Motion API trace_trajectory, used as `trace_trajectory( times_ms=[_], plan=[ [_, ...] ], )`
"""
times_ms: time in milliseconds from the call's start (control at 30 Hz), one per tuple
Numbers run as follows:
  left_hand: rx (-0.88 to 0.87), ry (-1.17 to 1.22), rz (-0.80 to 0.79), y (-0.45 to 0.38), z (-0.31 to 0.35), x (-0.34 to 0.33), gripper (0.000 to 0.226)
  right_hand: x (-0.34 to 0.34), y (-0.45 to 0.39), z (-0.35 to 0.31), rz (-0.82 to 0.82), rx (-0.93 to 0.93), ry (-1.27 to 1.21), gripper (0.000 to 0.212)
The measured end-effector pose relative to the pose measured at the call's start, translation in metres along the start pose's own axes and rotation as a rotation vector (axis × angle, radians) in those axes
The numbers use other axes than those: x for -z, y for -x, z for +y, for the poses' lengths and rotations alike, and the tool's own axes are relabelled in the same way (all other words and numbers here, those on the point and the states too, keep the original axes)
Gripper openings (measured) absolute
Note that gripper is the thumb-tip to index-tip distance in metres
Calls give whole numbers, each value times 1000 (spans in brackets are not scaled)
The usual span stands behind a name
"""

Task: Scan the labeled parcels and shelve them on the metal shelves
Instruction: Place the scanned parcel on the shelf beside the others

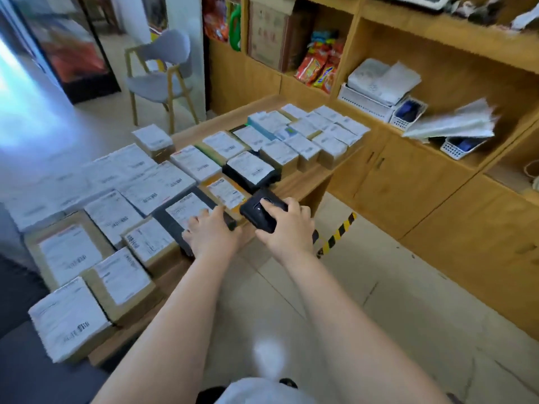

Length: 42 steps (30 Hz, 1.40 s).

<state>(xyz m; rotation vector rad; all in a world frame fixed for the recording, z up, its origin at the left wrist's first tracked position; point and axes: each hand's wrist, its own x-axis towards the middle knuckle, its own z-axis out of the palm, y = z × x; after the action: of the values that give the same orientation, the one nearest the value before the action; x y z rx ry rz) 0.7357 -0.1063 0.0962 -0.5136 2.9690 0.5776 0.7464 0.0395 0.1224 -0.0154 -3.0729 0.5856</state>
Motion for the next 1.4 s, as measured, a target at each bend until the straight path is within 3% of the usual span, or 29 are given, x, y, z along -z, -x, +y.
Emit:
trace_trajectory(
  times_ms=[300,567,800,1100,1200,1300,1400],
  plan=[
    [417,69,79,-103,-22,2,68,-40,-153,-36,-179,253,-87,62],
    [583,142,98,-223,-39,14,83,-79,-270,-86,-308,360,-80,62],
    [656,279,278,-317,-35,19,106,-101,-377,-111,-322,387,-98,63],
    [978,421,112,-461,-65,7,100,-138,-513,-125,-438,509,-148,60],
    [1063,442,64,-501,-78,-1,113,-150,-549,-125,-472,526,-160,60],
    [1080,415,55,-529,-77,-12,124,-163,-574,-122,-483,530,-165,61],
    [1013,267,166,-545,-60,-22,122,-171,-589,-119,-482,523,-177,62]
  ],
)
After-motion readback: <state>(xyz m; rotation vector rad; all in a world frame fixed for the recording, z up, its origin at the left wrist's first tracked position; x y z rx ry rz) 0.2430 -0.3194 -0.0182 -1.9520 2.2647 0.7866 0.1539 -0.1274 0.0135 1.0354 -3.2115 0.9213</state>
